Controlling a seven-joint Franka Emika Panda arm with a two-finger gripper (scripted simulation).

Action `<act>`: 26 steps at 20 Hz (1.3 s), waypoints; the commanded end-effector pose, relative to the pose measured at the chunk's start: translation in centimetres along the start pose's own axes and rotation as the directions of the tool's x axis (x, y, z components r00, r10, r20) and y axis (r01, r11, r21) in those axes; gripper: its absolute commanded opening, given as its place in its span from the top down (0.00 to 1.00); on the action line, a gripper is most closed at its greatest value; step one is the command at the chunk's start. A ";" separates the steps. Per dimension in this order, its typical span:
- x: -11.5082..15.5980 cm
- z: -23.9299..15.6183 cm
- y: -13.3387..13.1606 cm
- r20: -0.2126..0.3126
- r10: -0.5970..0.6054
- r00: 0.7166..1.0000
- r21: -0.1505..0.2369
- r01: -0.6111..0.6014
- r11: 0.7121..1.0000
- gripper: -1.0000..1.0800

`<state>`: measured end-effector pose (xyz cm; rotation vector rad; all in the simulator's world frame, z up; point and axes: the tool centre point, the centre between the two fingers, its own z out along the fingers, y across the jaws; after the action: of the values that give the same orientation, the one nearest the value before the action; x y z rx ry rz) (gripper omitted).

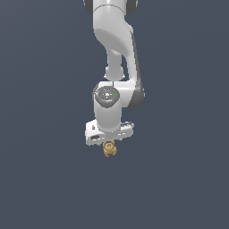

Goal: Pick up the object and move it to a goal position.

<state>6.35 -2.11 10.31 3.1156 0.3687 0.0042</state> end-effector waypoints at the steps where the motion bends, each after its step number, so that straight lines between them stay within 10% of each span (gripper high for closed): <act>1: 0.3 0.7 0.3 0.001 -0.020 1.000 0.003 0.020 1.000 0.04; 25: 0.4 6.3 0.5 0.002 -0.033 0.999 0.005 0.033 0.999 0.04; 26: 0.4 6.3 0.5 0.002 -0.033 0.999 0.005 0.033 0.999 1.00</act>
<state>6.85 -2.55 4.01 3.1132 0.4209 -0.0018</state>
